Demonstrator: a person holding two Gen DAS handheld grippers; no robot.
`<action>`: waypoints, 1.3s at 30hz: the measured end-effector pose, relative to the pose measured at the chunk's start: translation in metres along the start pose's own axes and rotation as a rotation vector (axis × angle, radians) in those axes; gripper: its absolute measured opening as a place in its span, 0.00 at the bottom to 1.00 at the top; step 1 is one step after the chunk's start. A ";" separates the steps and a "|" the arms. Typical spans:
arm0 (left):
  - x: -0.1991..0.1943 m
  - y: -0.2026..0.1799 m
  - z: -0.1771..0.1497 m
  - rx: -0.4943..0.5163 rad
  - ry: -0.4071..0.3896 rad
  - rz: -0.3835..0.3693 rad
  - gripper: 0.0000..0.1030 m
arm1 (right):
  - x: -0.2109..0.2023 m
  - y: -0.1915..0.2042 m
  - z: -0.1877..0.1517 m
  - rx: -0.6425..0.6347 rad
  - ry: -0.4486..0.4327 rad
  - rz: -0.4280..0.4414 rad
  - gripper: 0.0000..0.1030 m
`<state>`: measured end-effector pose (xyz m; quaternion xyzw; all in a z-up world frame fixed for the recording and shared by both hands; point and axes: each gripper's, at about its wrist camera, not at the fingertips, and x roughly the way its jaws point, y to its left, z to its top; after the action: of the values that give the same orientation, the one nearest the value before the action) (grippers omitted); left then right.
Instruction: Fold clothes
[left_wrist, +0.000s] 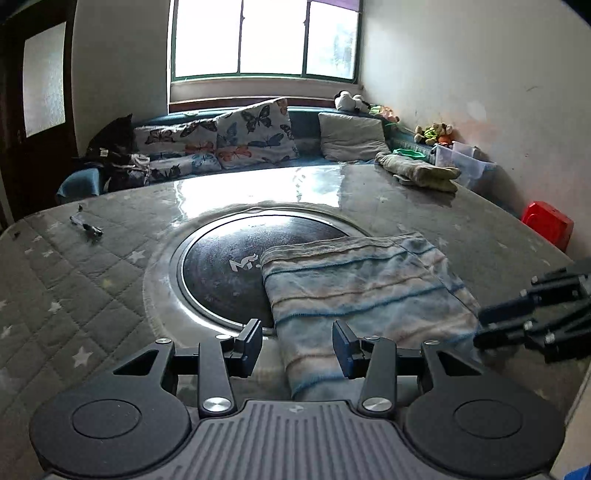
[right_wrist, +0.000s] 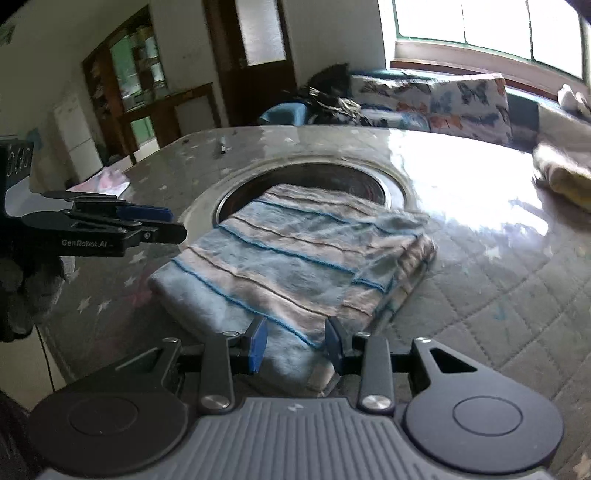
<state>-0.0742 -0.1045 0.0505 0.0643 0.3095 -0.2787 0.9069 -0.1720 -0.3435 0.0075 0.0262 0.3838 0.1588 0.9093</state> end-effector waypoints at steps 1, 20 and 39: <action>0.005 0.002 0.002 -0.011 0.009 -0.007 0.44 | 0.003 -0.002 -0.001 0.010 0.011 0.002 0.33; 0.054 0.017 0.015 -0.110 0.089 0.008 0.51 | 0.028 -0.038 0.018 0.232 -0.142 -0.190 0.32; 0.060 0.020 0.018 -0.122 0.105 -0.001 0.53 | 0.034 -0.067 0.011 0.419 -0.132 -0.161 0.33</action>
<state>-0.0151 -0.1212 0.0282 0.0236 0.3732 -0.2559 0.8914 -0.1241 -0.3959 -0.0194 0.1940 0.3487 0.0007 0.9169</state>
